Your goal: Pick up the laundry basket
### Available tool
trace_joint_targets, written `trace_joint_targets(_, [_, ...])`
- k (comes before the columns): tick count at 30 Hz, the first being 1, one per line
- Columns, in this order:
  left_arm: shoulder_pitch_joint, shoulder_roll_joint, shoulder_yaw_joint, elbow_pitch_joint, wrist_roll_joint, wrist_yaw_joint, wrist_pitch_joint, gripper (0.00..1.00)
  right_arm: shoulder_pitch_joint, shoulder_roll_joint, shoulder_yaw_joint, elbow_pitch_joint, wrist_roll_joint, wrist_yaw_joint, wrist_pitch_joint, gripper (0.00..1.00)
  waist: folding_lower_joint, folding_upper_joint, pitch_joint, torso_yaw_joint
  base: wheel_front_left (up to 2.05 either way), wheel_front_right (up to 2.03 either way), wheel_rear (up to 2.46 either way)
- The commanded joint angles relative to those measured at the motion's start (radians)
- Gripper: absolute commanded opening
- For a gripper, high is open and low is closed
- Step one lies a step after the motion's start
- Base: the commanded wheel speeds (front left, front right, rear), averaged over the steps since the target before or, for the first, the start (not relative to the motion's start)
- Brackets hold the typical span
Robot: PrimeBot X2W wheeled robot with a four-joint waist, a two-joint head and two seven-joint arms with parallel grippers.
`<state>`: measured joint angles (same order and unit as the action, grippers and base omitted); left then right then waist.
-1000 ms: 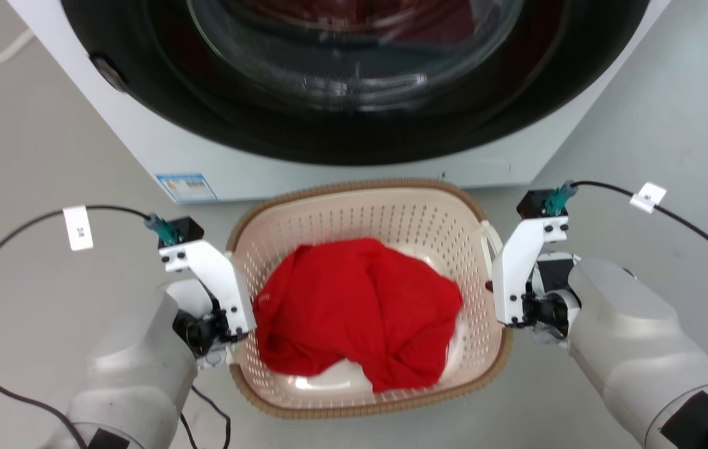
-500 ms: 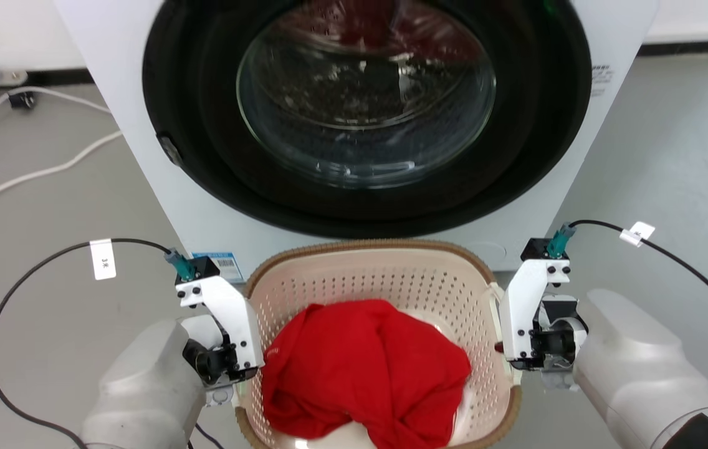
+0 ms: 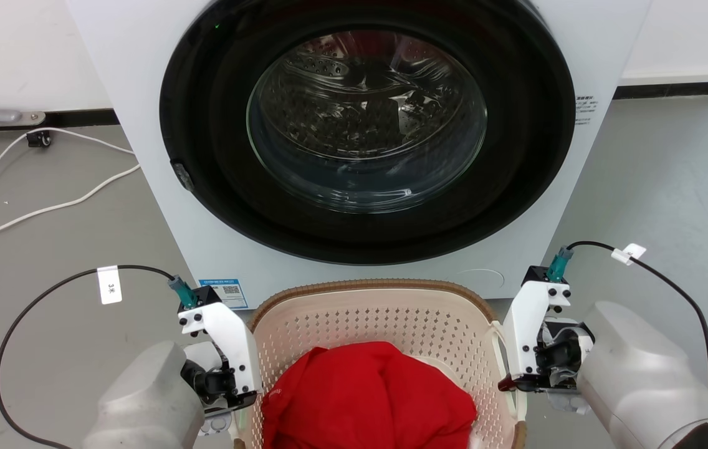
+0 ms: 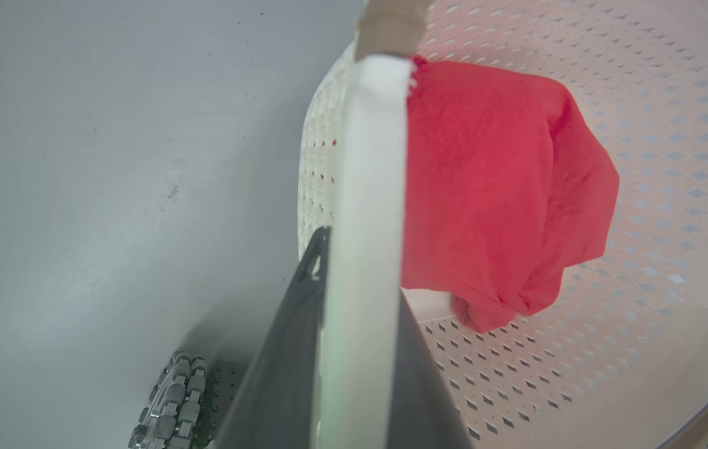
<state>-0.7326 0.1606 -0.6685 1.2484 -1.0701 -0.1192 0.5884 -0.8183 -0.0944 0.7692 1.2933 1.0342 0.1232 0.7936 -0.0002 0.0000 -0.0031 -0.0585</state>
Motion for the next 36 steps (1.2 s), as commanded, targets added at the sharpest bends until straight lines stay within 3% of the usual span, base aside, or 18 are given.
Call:
trace_joint_targets(1, [-0.007, -0.030, 0.005, -0.019, -0.018, -0.020, 0.000, 0.00, 0.022, 0.028, -0.010, -0.009, -0.001, 0.014, 0.025, 0.00, 0.0002, 0.0000, -0.002, -0.001, 0.00, 0.00, 0.00])
trace_joint_targets(36, [-0.002, -0.049, -0.011, 0.002, -0.045, -0.018, -0.032, 0.00, 0.031, 0.054, -0.196, -0.008, -0.165, 0.013, 0.046, 0.00, 0.0002, 0.0000, 0.004, 0.004, 0.00, 0.00, 0.00])
